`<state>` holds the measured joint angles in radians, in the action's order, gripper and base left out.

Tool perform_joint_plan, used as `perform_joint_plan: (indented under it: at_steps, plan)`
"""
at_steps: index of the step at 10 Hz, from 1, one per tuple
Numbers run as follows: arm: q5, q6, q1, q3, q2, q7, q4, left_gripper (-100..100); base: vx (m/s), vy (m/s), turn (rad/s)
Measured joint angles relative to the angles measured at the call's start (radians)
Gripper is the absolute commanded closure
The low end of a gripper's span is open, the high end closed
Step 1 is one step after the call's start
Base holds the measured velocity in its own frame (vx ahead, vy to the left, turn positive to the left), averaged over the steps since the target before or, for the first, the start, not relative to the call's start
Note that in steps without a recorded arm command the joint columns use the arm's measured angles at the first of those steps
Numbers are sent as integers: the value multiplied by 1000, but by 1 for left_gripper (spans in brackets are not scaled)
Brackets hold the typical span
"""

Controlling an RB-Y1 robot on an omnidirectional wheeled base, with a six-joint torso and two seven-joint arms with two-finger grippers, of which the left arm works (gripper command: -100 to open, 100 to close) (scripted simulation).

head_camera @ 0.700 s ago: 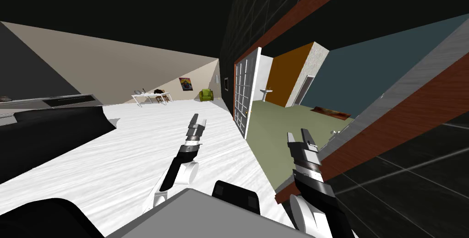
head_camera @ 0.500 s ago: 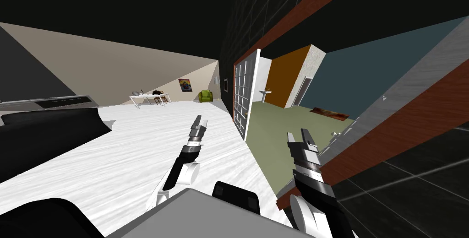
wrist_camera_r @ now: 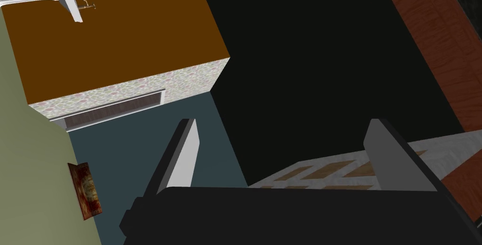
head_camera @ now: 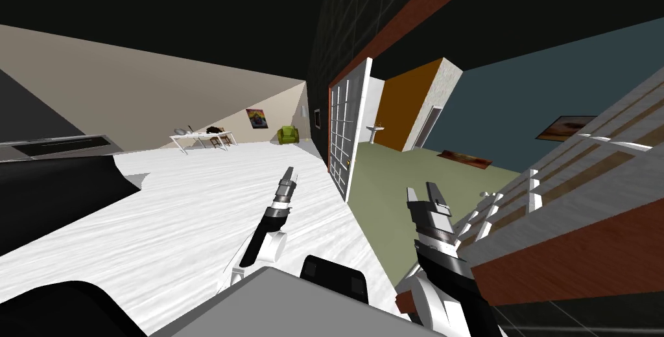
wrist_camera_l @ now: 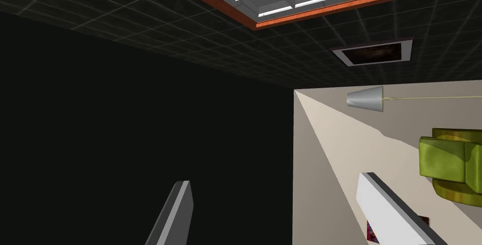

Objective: Push the door open

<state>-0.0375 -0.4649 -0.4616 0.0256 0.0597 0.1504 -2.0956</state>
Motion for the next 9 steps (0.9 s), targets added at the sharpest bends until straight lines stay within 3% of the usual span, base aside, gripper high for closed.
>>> perform_joint_plan:
  at_steps: [9]
  plan:
    - [72,-52,33,76,27,169,155,-100,128,30,-37]
